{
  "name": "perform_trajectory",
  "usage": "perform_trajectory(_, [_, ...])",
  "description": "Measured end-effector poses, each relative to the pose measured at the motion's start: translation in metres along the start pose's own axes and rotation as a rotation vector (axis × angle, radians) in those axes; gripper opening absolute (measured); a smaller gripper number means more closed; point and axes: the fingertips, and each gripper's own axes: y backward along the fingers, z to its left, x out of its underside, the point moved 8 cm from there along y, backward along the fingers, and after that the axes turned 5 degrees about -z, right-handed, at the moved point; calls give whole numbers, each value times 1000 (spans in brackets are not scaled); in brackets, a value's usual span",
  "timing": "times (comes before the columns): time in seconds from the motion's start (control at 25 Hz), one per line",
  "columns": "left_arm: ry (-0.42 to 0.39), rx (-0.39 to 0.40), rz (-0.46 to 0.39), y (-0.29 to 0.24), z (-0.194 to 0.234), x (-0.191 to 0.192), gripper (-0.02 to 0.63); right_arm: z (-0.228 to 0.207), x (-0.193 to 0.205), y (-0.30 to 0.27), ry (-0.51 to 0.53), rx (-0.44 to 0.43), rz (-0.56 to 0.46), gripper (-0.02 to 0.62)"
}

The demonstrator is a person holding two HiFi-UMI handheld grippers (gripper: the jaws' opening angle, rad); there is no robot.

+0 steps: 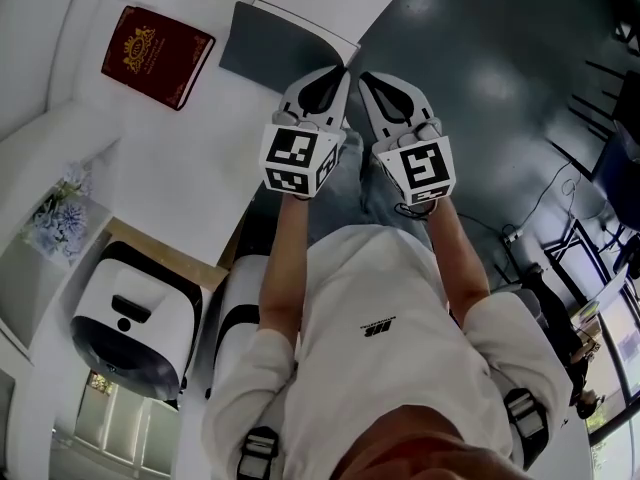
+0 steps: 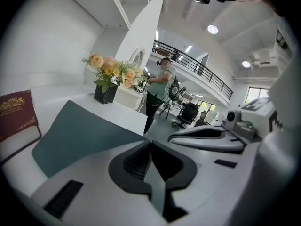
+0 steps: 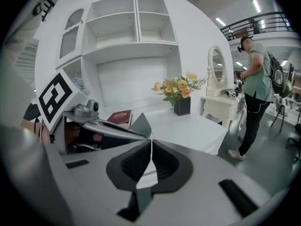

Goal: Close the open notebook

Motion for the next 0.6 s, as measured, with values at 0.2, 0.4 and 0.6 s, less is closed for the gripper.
perform_trajectory(0.2, [-1,2,25,-15,3,4,0,-12,5,-3,-19,27,-2,-3])
perform_trajectory(0.4, [-1,12,48,-28,7,7,0,-22,9,-5,-35,56,9,-2])
perform_trajectory(0.6, [0,20,66,-40,10,9,0,-29,14,-6,-47,72,17,-3])
